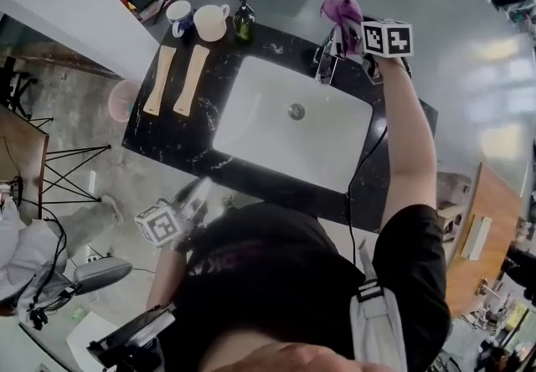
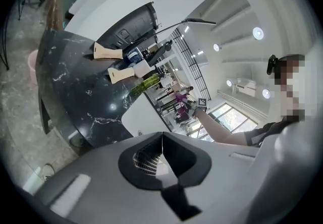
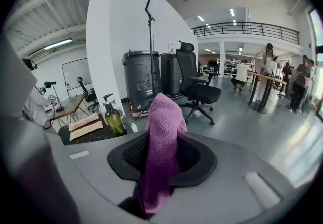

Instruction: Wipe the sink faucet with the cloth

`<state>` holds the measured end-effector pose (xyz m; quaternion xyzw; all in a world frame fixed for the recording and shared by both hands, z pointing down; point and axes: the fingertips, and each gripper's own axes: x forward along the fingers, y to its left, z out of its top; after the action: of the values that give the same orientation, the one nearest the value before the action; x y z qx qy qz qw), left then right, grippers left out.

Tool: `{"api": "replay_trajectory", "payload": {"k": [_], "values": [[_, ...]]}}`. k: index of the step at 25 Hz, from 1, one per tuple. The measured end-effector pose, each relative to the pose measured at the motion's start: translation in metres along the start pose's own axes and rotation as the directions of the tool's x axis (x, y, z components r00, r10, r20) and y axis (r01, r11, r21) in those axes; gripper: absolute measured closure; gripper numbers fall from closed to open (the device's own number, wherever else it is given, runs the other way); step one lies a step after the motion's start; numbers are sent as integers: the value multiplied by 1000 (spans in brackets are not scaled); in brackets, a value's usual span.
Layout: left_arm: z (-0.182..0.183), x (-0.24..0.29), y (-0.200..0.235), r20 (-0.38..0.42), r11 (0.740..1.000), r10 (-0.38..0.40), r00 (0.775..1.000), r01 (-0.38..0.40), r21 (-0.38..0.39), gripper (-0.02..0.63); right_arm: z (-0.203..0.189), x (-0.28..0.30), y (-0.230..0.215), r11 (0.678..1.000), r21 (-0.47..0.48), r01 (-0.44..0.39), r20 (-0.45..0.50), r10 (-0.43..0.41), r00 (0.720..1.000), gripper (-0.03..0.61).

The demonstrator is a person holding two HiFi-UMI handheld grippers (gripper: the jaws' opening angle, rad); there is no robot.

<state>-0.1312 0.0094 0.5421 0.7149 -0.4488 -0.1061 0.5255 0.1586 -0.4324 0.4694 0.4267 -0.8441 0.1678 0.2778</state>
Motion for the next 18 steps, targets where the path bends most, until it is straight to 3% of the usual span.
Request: {"api": "replay_trajectory", "payload": {"k": [7,11,14,18], "values": [[1,16,-10,-76,998,-47,996,50,41,611,-20,-46,51,995,-102,-19,83,28,996,462],[2,19,-12,-118,994,-84,989,91,53,611,-59,-95,100,989,-88,-118,135,129,982,462],[3,20,-12,-142,992,-100,985,110,61,610,-100,-105,131,978,-112,-176,80,185,979,462],[2,20,-14,-155,992,-94,983,106,69,611,-124,-77,119,984,-132,-120,3,121,993,462]]}}
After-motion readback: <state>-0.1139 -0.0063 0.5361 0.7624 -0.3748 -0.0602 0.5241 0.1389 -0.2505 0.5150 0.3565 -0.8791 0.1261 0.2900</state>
